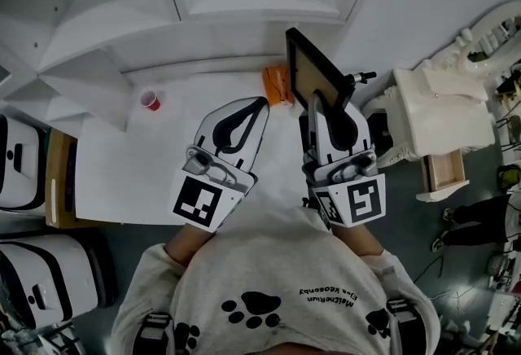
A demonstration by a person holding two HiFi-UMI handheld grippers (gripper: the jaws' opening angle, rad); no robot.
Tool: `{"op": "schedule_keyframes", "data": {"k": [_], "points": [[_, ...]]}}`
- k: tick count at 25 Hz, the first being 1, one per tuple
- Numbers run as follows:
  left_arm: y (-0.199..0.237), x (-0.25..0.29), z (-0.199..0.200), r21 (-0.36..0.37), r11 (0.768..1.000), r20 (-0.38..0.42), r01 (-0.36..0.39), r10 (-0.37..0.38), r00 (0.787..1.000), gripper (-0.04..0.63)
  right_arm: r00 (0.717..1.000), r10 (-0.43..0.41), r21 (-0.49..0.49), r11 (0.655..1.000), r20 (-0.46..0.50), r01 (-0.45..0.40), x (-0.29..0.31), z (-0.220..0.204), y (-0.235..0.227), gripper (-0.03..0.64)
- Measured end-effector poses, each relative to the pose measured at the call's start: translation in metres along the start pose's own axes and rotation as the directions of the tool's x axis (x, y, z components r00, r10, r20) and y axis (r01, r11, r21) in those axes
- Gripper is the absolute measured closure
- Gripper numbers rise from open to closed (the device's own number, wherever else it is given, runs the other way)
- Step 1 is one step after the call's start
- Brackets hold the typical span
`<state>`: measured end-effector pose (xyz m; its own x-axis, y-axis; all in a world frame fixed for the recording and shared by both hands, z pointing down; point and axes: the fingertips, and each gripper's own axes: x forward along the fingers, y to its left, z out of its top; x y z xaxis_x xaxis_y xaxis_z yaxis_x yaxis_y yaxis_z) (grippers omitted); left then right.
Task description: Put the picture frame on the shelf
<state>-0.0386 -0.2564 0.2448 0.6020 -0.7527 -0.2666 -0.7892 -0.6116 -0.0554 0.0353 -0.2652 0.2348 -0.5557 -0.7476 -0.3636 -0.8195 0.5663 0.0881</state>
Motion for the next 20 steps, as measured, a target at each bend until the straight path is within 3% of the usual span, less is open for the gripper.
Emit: {"op": "schedule_keyframes", "data": {"k": [20], "points": [[0.026,0.032,0.029,0.07,0.997,0.04,0.025,-0.028,0.999,0.577,0.996,0.028,-0.055,0.998,0.087,-0.023,0.04,0.032,-0.009,0.575]]}}
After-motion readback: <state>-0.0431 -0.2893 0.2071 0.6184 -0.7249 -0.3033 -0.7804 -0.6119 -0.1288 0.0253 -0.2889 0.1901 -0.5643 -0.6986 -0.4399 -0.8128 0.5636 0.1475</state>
